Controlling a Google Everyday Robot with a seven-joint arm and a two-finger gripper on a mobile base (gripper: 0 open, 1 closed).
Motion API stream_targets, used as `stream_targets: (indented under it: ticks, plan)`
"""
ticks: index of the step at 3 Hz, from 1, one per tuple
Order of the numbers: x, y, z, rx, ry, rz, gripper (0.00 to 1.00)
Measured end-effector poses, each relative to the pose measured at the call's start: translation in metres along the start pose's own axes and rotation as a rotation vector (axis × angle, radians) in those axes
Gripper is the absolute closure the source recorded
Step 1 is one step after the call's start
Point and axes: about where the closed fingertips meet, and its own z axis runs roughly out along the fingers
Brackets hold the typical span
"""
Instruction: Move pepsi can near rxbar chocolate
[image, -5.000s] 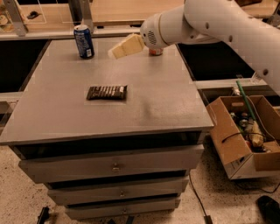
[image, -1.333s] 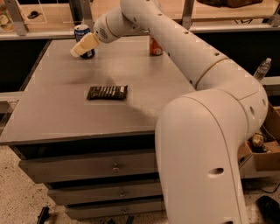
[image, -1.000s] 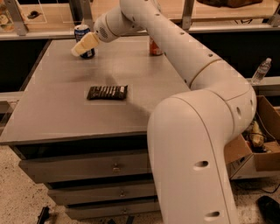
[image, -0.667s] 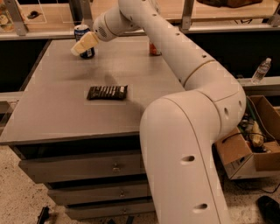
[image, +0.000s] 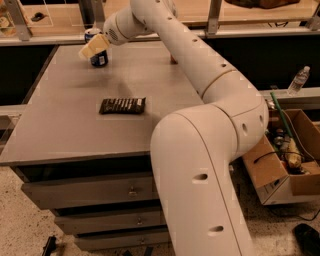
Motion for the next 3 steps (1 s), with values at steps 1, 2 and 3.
stream_targets:
  ticks: [1,2,3]
  plan:
    - [-0.006,-0.002,0.009,0.014,-0.003,0.002,0.00]
    - [-0.009,-0.005,0.018,0.019,-0.009,0.008,0.00]
    - [-0.008,-0.003,0.026,-0.011,-0.023,0.009,0.00]
